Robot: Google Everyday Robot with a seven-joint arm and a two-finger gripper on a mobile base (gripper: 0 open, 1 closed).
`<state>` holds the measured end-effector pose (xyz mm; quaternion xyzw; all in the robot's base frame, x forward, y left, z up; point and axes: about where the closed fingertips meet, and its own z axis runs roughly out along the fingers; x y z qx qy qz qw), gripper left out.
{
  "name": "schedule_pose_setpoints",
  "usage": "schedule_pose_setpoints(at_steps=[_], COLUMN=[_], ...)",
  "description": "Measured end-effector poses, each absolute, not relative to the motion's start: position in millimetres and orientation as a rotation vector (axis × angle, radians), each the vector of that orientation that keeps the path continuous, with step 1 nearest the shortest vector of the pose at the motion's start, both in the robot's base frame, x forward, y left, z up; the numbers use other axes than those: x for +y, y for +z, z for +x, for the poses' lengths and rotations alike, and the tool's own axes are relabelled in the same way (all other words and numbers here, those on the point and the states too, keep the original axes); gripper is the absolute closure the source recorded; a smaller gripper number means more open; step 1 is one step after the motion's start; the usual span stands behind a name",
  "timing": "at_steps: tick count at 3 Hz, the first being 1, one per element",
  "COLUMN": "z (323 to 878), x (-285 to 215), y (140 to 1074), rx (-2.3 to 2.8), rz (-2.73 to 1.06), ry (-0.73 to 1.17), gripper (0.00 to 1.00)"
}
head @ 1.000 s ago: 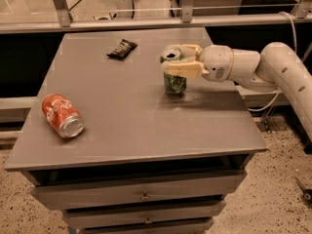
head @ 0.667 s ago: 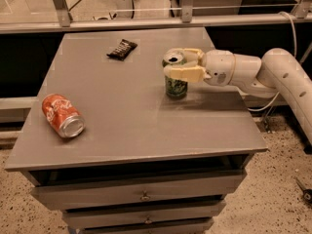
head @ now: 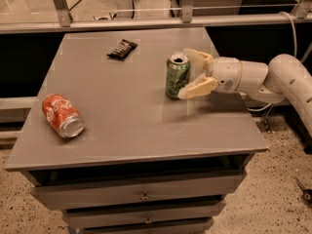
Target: Place green can upright
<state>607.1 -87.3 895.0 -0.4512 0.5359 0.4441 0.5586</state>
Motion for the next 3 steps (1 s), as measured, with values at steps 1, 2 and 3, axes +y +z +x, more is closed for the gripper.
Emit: schedule_pose_setpoints(at_steps=[1, 2, 3], z=[603.3, 600.1, 602.2], x=[-119.0, -178.5, -182.7], y=[900.1, 913.7, 916.3], rx=[1.315, 1.400, 1.400], rz=[-1.098, -1.106, -1.105], ry=[0.978, 0.865, 0.855], gripper=[0.00, 0.00, 0.00])
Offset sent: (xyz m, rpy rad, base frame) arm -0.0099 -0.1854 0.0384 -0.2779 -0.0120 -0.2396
